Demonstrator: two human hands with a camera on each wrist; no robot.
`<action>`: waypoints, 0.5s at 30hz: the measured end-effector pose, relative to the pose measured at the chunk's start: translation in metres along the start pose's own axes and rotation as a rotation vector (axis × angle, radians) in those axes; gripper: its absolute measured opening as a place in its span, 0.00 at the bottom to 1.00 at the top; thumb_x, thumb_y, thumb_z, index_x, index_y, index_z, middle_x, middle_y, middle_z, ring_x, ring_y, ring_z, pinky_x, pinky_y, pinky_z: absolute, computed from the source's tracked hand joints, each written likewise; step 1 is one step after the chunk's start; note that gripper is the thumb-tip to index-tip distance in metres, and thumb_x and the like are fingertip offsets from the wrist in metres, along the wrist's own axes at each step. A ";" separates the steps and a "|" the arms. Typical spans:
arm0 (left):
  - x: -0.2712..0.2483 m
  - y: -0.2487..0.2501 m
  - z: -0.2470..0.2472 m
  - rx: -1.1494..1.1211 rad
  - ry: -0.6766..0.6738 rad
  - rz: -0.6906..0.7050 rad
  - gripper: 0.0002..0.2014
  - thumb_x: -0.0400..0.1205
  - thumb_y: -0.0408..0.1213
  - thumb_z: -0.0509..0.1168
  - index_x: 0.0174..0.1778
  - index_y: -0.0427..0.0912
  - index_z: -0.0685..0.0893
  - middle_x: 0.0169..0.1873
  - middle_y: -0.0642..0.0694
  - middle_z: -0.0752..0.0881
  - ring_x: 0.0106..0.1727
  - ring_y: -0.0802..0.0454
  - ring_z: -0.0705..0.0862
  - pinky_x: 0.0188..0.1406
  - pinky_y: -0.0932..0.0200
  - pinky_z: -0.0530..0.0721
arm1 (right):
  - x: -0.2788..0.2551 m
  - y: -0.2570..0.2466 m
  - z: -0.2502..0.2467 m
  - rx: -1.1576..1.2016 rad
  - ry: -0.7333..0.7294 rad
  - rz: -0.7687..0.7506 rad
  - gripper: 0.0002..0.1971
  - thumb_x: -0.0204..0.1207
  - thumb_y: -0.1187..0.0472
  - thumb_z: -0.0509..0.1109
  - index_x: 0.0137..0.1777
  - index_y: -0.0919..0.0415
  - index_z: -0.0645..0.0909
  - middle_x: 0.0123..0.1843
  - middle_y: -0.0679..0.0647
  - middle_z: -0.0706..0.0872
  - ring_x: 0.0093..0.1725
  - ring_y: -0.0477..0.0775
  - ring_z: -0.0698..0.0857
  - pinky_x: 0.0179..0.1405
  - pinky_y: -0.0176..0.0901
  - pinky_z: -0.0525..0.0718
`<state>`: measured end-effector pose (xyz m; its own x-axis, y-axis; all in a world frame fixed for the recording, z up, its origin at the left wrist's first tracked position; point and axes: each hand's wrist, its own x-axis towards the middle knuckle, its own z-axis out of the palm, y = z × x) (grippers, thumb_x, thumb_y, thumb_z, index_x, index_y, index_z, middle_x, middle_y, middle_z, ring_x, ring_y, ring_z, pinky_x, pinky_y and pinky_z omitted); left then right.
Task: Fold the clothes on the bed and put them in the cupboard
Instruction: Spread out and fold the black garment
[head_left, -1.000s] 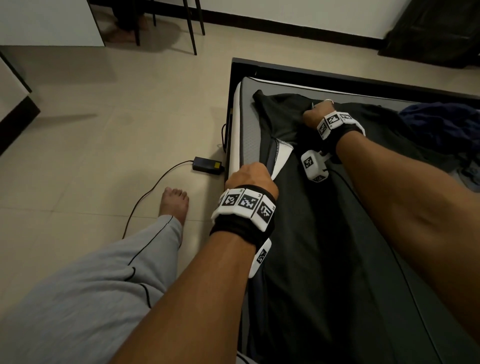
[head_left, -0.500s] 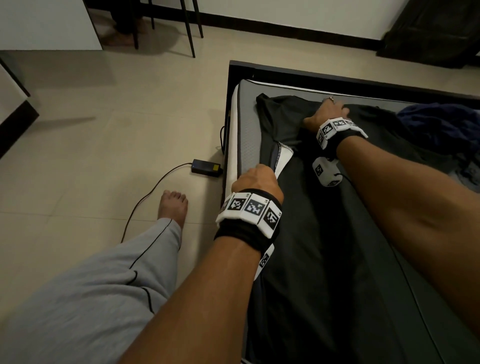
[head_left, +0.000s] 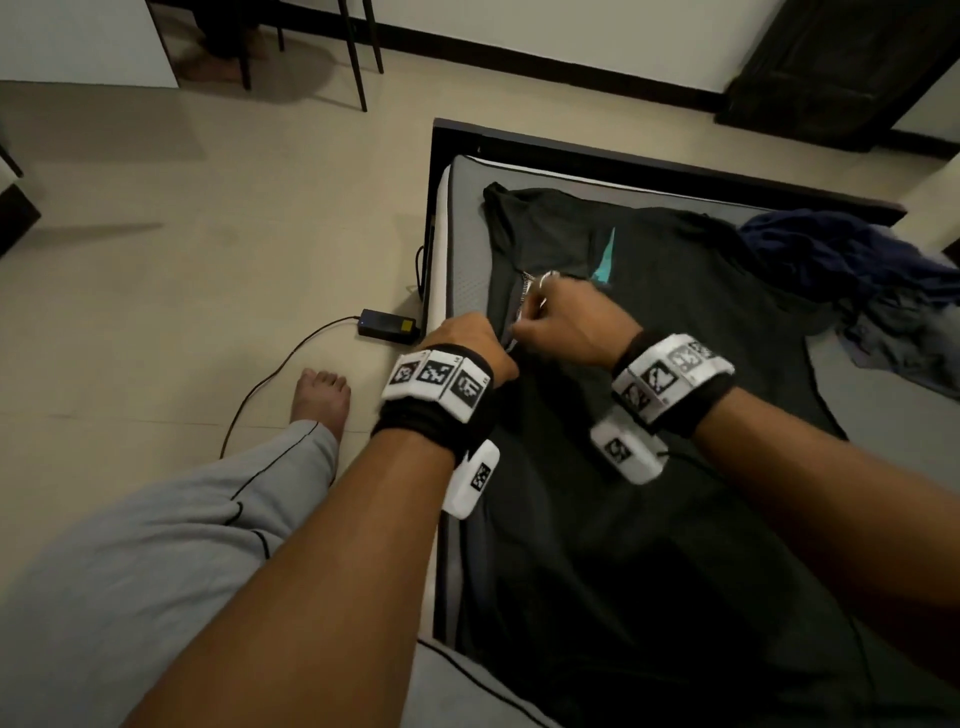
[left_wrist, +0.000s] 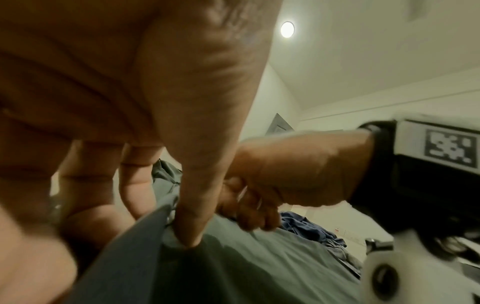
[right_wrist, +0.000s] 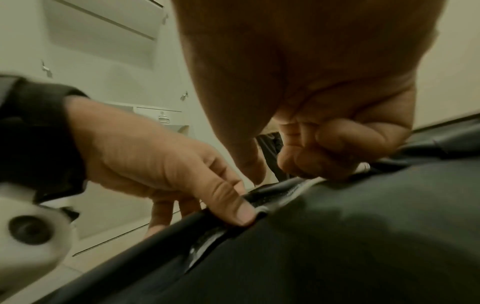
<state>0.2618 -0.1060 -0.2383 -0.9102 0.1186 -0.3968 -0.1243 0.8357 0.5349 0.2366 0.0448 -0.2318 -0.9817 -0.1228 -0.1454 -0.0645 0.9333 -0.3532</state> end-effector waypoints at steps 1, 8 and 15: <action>-0.004 -0.002 0.000 0.022 -0.021 -0.007 0.18 0.74 0.51 0.77 0.42 0.41 0.80 0.47 0.42 0.88 0.45 0.43 0.88 0.42 0.55 0.86 | -0.008 0.001 0.008 0.025 -0.064 0.043 0.13 0.76 0.45 0.75 0.47 0.54 0.82 0.41 0.50 0.87 0.39 0.48 0.87 0.39 0.46 0.87; -0.063 -0.020 0.012 0.125 -0.178 -0.029 0.26 0.74 0.54 0.77 0.58 0.40 0.82 0.54 0.41 0.88 0.56 0.41 0.89 0.55 0.50 0.88 | 0.032 0.017 0.020 0.221 0.050 0.325 0.54 0.63 0.20 0.67 0.75 0.65 0.72 0.65 0.60 0.85 0.58 0.63 0.87 0.55 0.57 0.89; -0.109 -0.008 0.044 0.098 -0.117 0.137 0.14 0.76 0.47 0.73 0.48 0.42 0.81 0.52 0.39 0.86 0.53 0.39 0.87 0.48 0.52 0.86 | 0.068 0.026 0.016 0.343 0.033 0.394 0.21 0.69 0.46 0.80 0.52 0.61 0.84 0.44 0.55 0.88 0.44 0.57 0.89 0.37 0.40 0.89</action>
<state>0.3796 -0.1025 -0.2322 -0.8630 0.2916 -0.4126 0.0415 0.8548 0.5172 0.1715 0.0552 -0.2659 -0.9252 0.2312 -0.3008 0.3678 0.7416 -0.5611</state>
